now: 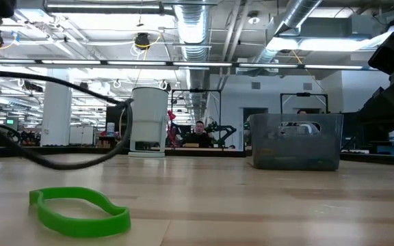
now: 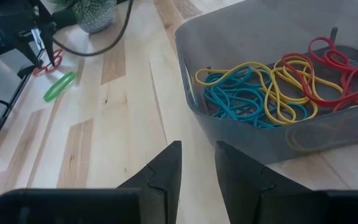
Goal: Pick and place items into bin
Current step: Put the red rubber band into the black bin
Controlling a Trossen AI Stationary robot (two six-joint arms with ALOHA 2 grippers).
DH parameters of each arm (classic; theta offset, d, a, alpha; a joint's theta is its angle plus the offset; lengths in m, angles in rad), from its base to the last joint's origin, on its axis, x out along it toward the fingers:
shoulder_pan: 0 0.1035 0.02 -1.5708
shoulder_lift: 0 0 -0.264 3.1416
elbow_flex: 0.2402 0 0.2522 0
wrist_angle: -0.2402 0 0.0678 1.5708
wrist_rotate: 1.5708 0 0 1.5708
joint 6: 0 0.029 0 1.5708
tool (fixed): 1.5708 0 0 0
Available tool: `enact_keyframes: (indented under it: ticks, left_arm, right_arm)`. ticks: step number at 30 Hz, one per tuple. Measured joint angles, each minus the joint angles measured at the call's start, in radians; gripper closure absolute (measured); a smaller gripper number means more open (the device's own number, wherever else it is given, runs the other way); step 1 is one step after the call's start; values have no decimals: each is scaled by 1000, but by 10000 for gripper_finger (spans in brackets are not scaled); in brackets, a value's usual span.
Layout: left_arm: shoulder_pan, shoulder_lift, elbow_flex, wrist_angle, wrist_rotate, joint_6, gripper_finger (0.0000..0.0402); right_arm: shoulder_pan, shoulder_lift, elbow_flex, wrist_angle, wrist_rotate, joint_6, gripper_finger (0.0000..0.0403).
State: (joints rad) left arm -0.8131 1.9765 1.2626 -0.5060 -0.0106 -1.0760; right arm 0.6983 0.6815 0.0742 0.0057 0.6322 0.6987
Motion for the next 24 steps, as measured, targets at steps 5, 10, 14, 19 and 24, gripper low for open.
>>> enact_keyframes:
  ticks: [5,10,14,19,24]
  left_arm:
    - [10,26,11,-34,3,25,291]
    - [15,28,10,-17,-8,20,291]
    - [9,29,6,20,-1,-13,290]
    - [-29,31,8,-2,-19,-73,290]
    - [-60,34,7,-11,-75,-112,294]
  right_arm:
    - [0,0,0,1,2,0,310]
    - [0,0,0,1,2,0,310]
    - [0,0,0,1,2,0,310]
    - [0,0,0,1,2,0,310]
    - [0,0,0,1,2,0,310]
